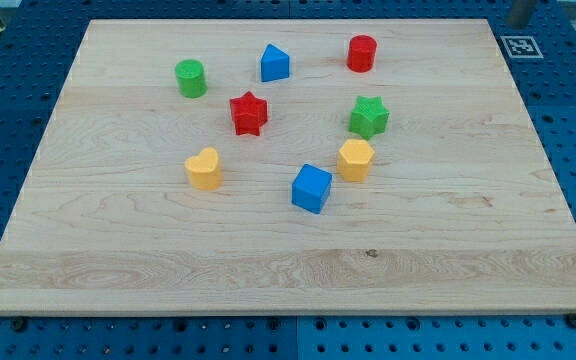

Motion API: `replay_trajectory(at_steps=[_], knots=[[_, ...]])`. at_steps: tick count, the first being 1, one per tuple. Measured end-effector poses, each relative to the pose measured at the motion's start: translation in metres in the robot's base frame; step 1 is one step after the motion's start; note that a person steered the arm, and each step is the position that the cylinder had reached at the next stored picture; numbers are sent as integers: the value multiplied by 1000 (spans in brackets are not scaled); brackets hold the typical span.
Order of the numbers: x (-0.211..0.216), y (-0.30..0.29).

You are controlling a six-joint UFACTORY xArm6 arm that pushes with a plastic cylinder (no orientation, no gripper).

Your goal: Move your arm to the center right

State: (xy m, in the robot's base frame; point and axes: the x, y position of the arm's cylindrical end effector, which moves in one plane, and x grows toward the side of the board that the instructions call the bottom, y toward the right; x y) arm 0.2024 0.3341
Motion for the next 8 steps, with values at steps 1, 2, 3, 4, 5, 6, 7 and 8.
replay_trajectory(at_steps=[1, 2, 3, 4, 5, 6, 7, 8], knots=[[0, 0], [5, -1], [5, -1], [5, -1], [5, 3], [11, 11], [12, 12], [12, 12]])
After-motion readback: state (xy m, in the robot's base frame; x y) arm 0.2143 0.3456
